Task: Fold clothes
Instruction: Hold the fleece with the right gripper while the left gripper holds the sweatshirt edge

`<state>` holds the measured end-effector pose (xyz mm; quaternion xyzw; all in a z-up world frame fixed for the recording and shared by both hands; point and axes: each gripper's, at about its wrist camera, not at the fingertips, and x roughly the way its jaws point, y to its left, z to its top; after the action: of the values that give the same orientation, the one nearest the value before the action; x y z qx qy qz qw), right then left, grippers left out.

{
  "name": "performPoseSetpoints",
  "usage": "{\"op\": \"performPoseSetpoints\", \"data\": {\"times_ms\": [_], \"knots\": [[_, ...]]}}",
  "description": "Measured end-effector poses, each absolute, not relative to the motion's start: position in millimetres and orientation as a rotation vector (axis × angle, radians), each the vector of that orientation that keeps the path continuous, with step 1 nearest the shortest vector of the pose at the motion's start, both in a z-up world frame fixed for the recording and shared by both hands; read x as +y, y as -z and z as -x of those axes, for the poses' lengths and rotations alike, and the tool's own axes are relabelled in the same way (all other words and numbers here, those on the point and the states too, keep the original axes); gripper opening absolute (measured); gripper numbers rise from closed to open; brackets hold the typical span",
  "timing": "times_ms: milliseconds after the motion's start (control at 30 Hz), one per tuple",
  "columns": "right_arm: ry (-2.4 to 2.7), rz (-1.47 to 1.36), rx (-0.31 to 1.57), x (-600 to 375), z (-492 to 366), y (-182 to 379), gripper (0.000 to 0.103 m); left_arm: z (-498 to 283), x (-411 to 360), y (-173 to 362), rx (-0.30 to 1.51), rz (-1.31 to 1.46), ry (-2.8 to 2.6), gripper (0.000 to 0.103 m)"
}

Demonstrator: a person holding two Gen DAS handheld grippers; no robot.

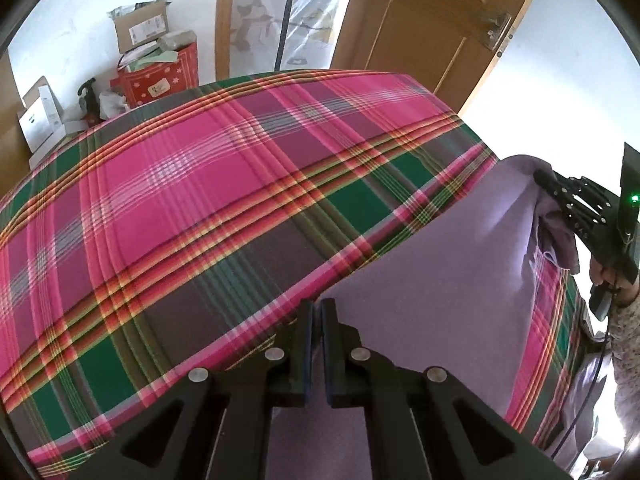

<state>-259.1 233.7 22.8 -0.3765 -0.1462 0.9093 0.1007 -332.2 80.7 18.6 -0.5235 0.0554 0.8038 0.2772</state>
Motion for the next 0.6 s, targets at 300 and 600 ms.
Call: {"op": "performPoseSetpoints", "data": {"times_ms": [300, 600], "knots": [[-2.768, 1.182, -0.141, 258.0, 254.8, -30.9, 0.019, 326.3, 79.9, -22.7, 0.136, 1.415, -2.186, 0.006], [-2.810, 1.222, 0.088, 283.1, 224.9, -50.2, 0.026, 300.8, 83.0, -39.8, 0.154, 1.370, -2.201, 0.007]]}}
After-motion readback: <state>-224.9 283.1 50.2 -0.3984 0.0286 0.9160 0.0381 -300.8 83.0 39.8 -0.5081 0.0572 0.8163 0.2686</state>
